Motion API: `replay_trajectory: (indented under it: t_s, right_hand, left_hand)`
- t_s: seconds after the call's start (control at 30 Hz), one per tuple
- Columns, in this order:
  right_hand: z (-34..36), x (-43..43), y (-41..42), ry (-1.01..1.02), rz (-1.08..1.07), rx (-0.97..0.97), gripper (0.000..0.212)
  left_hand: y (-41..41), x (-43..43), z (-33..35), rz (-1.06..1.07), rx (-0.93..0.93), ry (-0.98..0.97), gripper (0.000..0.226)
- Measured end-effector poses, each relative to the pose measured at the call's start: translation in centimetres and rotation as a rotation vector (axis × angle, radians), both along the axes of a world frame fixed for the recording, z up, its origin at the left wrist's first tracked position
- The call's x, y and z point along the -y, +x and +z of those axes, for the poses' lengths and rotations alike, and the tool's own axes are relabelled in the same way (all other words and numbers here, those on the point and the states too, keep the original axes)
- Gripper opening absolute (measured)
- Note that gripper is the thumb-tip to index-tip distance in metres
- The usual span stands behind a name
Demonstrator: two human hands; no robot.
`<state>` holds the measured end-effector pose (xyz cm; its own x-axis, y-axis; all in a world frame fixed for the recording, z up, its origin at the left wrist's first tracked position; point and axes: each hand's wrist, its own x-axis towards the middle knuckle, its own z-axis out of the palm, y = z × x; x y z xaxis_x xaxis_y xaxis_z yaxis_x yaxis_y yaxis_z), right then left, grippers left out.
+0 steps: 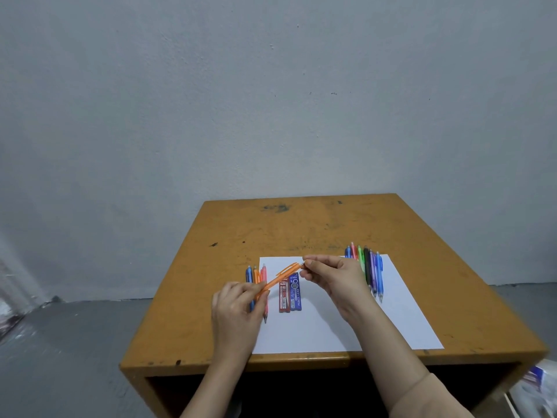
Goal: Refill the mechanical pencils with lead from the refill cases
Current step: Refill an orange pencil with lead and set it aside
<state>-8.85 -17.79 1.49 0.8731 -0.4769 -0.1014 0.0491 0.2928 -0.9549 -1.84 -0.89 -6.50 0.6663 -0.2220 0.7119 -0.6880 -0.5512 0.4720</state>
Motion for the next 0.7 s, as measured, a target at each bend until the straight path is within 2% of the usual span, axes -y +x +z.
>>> replay_trajectory:
  t_s: [0.17, 0.33, 0.57, 0.7]
  right_hand:
    - [-0.2, 0.0, 0.0, 0.005, 0.000, 0.000, 0.010]
    - [-0.4, 0.1, -0.2, 0.027, 0.017, -0.009, 0.009]
    - [-1.7, 0.1, -0.1, -0.290, -0.089, -0.053, 0.011]
    - [-2.7, -0.1, -0.3, -0.451, -0.125, -0.039, 0.023]
  left_hand:
    - [0.0, -0.1, 0.0, -0.009, -0.021, -0.010, 0.034]
    - [0.1, -0.1, -0.1, 0.000, -0.016, -0.002, 0.020]
    - [0.1, -0.1, -0.1, -0.009, 0.007, 0.001, 0.028]
    - [0.0, 0.0, -0.1, -0.016, 0.023, 0.006, 0.025]
